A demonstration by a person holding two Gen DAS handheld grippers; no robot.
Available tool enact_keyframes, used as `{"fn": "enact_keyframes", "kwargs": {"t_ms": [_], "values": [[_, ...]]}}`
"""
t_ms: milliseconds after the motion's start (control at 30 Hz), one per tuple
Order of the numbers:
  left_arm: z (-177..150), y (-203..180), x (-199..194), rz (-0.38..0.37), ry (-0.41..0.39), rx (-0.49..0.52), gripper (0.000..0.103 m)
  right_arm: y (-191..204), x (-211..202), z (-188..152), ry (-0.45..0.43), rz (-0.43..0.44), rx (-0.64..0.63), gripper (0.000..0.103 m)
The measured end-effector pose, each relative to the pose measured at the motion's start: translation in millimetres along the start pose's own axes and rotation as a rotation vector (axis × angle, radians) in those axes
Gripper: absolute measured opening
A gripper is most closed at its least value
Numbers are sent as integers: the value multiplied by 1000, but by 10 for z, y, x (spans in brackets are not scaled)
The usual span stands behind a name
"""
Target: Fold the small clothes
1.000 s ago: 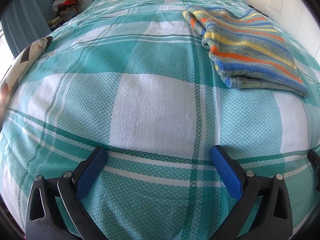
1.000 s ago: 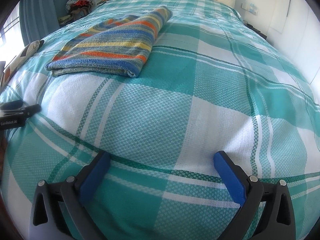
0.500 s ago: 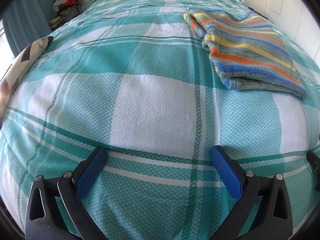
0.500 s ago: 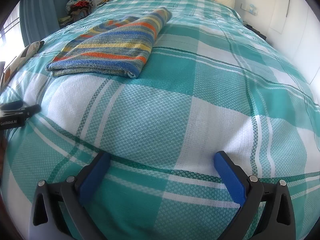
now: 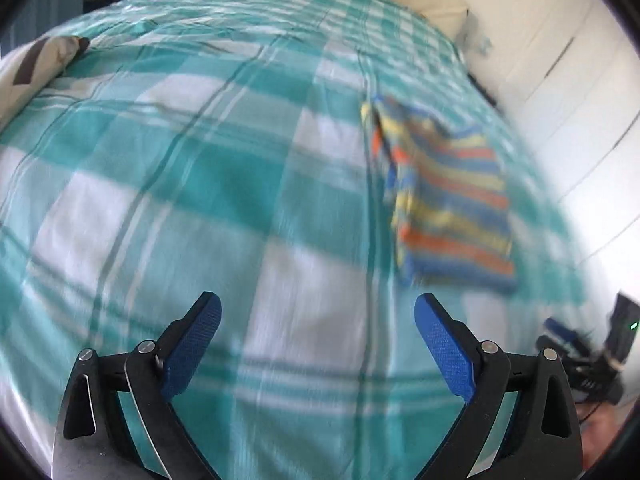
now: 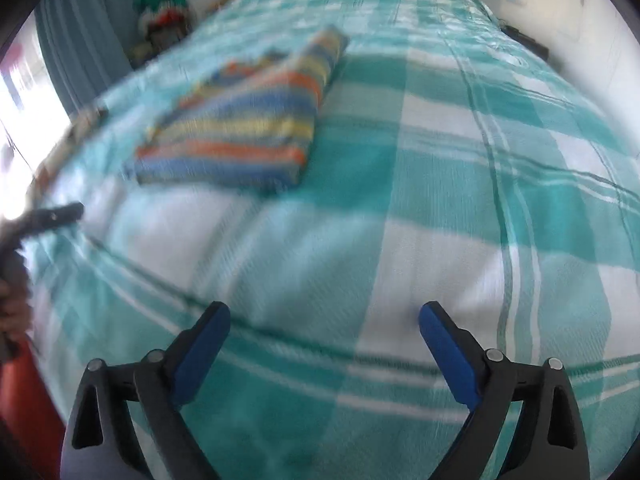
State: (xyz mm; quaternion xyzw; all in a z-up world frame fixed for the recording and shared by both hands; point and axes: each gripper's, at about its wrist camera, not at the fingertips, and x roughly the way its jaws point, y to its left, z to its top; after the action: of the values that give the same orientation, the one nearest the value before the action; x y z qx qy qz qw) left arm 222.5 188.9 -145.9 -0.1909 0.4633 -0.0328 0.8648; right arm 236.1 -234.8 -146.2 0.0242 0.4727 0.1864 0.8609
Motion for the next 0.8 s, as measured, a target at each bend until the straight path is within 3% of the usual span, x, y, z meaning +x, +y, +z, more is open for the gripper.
{"fn": "enact_keyframes", "kwargs": {"t_ms": [100, 233, 300, 367, 400, 433, 467, 500, 600, 700, 800], "values": [[407, -107, 289, -90, 36, -5, 98, -75, 209, 485, -29, 142, 107, 92], [767, -347, 764, -113, 73, 5, 98, -149, 585, 1057, -74, 221, 199, 85], [827, -436, 1038, -144, 140, -11, 95, -173, 845, 1259, -43, 258, 248, 85], [837, -524, 1259, -129, 181, -7, 87, -184, 1133, 1353, 21, 302, 298, 78], [819, -578, 1336, -90, 180, 13, 75, -135, 1269, 1378, 51, 305, 286, 61], [819, -630, 1373, -57, 166, 39, 44, -73, 1324, 1395, 65, 280, 252, 43], [829, -663, 1401, -70, 176, 44, 25, 25, 1349, 1406, 69, 218, 201, 39], [849, -685, 1396, -77, 186, 24, 18, 130, 1332, 1418, 61, 168, 158, 34], [917, -844, 1145, -49, 120, 88, 14, 407, 1104, 1480, -5, 95, 61, 28], [1002, -981, 741, -31, 44, 175, 14, 594, 805, 1549, -84, 107, 9, 27], [1098, -994, 304, -43, -17, 199, 14, 751, 451, 1621, -166, 155, 3, 26]]}}
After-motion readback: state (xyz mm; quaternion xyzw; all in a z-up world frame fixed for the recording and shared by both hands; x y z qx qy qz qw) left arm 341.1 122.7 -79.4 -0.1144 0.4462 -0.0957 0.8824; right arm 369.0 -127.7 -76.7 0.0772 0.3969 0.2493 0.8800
